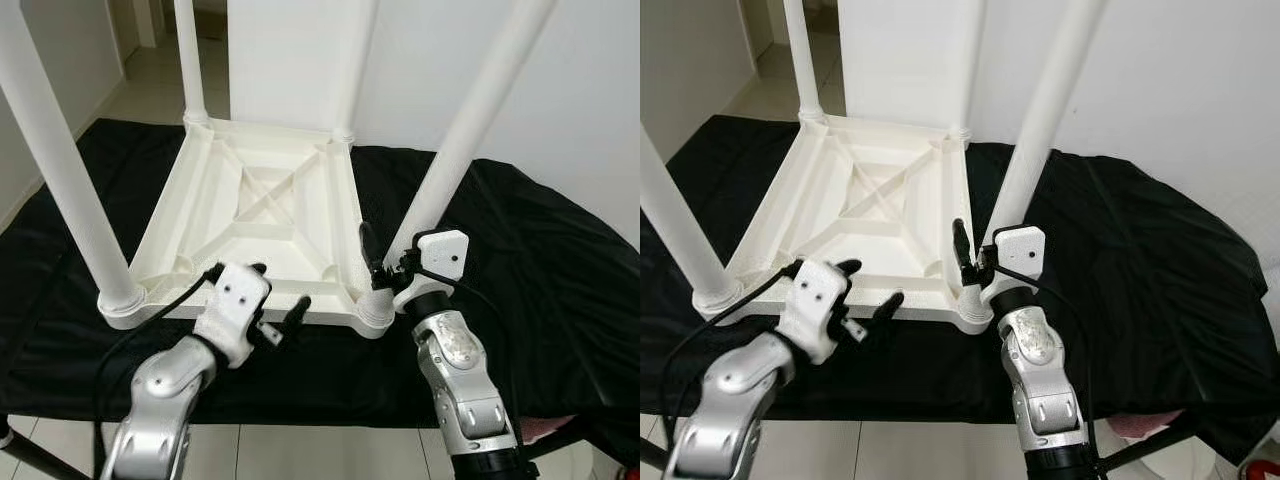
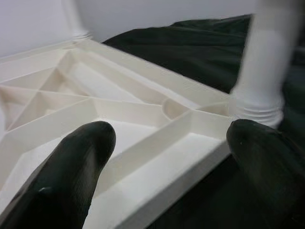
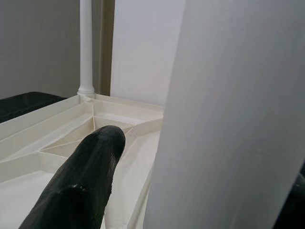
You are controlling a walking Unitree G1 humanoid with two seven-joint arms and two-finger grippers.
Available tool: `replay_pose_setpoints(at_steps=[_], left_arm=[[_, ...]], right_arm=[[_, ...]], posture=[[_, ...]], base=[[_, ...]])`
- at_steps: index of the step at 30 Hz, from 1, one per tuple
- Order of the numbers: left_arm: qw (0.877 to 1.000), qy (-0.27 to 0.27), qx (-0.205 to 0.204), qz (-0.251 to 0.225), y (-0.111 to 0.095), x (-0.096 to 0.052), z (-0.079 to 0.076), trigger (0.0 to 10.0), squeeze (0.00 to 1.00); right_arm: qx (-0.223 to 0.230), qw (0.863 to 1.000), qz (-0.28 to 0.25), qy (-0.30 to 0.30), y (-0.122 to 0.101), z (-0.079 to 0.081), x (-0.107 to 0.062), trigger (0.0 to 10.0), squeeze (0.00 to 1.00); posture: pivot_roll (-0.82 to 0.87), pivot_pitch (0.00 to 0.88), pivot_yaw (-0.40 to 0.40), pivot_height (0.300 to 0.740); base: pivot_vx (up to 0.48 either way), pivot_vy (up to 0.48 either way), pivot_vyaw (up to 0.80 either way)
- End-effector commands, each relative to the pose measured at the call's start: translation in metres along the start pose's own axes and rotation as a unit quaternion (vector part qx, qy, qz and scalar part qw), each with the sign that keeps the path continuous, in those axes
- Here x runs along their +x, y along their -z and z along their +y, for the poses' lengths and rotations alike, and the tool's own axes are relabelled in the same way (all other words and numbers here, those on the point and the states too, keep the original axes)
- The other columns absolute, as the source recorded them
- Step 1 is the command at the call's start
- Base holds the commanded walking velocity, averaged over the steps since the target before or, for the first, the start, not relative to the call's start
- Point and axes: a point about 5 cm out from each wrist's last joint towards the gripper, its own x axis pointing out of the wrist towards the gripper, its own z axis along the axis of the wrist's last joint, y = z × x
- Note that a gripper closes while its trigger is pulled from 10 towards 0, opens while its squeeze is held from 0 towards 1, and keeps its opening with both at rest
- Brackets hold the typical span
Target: Building children table
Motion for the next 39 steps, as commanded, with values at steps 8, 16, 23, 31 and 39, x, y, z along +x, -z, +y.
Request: replay_pose_setpoints(at_steps=[8,16,23,31,39], left_arm=[[0.994,0.106,-0.016,-0.026,-0.015,-0.009,-0.016,10.0,0.00],[0.988,0.141,-0.048,-0.026,-0.018,-0.010,-0.027,10.0,0.00],[0.986,0.155,-0.051,-0.019,-0.017,-0.012,-0.031,10.0,0.00],[0.985,0.162,-0.052,-0.018,-0.020,-0.012,-0.032,10.0,0.00],[0.984,0.167,-0.058,-0.015,-0.022,-0.012,-0.035,10.0,0.00]], right_arm=[[0.000,0.999,-0.014,0.036,-0.012,-0.006,0.001,10.0,0.00],[-0.002,0.999,-0.020,0.042,-0.016,-0.006,0.000,10.0,0.00],[-0.008,0.999,-0.017,0.049,-0.017,-0.007,0.000,10.0,0.00],[-0.011,0.998,-0.019,0.056,-0.019,-0.008,0.001,10.0,0.00],[-0.005,0.998,-0.007,0.054,-0.016,-0.007,-0.001,10.0,0.00]], posture=[[0.03,0.000,-0.118,0.740],[0.02,0.000,-0.116,0.740],[0.03,0.000,-0.117,0.740],[0.03,0.000,-0.120,0.740],[0.02,0.000,-0.119,0.740]], base=[[0.000,0.000,0.00],[0.000,0.000,0.00],[0.000,0.000,0.00],[0.000,0.000,0.00],[0.000,0.000,0.00]])
